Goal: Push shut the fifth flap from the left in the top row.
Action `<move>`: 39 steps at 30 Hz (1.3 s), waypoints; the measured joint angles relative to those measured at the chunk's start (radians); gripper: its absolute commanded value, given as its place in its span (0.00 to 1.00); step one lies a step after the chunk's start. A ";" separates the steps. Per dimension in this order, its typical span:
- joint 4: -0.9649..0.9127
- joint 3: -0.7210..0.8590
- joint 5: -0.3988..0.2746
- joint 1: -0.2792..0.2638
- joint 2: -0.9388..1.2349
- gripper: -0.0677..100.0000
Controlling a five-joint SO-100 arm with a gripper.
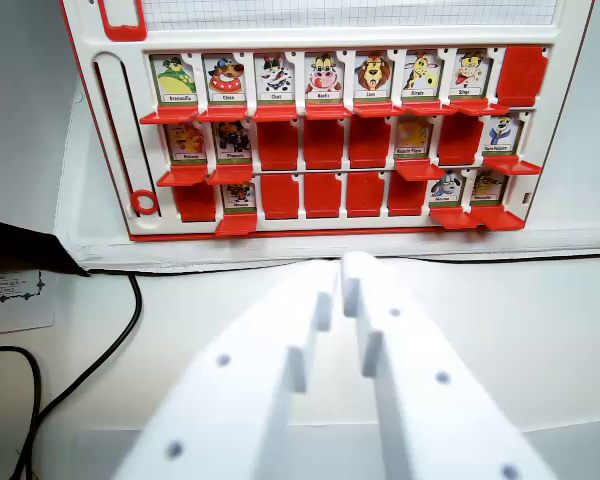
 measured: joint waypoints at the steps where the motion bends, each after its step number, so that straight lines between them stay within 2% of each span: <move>1: 0.000 0.000 0.000 0.000 0.000 0.00; 20: -0.032 0.032 -0.006 -0.005 0.000 0.00; 26: -0.120 0.100 -0.017 0.048 -0.006 0.00; 34: -0.387 0.331 -0.041 0.115 -0.060 0.00; 39: -0.489 0.359 -0.041 0.132 -0.173 0.00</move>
